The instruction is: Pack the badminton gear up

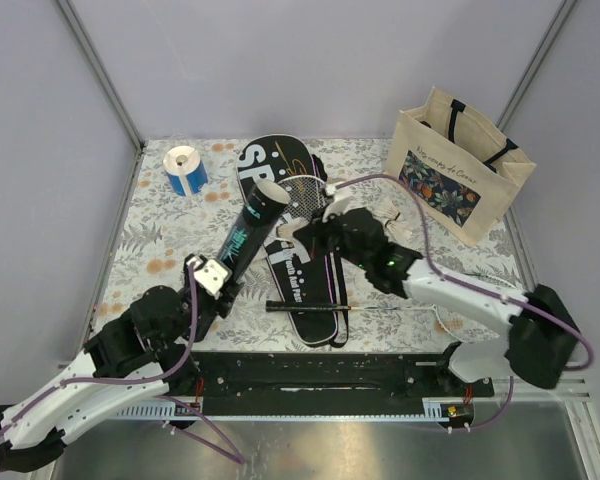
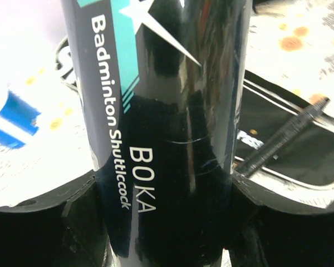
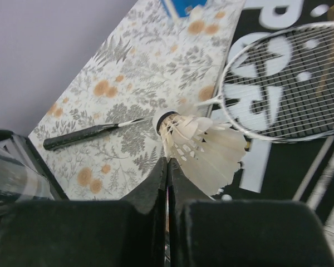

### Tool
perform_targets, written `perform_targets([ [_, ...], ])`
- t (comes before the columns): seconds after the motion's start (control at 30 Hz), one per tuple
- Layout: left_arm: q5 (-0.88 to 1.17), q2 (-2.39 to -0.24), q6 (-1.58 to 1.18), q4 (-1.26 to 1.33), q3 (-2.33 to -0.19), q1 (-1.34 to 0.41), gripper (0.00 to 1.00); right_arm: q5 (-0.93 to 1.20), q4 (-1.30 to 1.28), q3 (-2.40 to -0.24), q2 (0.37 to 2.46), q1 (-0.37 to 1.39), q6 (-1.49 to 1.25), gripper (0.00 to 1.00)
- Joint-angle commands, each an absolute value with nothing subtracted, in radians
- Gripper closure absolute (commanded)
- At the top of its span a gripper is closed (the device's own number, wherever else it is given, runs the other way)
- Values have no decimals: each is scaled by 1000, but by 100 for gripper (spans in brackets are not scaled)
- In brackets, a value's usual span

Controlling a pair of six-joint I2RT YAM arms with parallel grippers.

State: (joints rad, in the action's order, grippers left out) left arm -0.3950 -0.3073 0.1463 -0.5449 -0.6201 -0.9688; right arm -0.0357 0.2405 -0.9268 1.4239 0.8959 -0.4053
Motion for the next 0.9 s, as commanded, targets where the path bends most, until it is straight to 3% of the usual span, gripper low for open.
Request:
perform_targets([
  [0.0, -126, -320, 238, -449, -574, -968, 100, -5, 36, -873, 1185, 816, -253, 100],
  [0.13, 63, -405, 273, -469, -572, -968, 100, -34, -153, -874, 948, 788, -115, 100],
  [0.4, 63, -460, 377, -494, -591, -968, 100, -75, -471, -989, 623, 787, 24, 100],
  [0.6, 84, -446, 485, -502, -601, -968, 100, -3, -623, -1051, 514, 788, 48, 100],
  [0.87, 87, -486, 571, -537, -647, -968, 100, 279, -649, -1040, 488, 788, 35, 100],
])
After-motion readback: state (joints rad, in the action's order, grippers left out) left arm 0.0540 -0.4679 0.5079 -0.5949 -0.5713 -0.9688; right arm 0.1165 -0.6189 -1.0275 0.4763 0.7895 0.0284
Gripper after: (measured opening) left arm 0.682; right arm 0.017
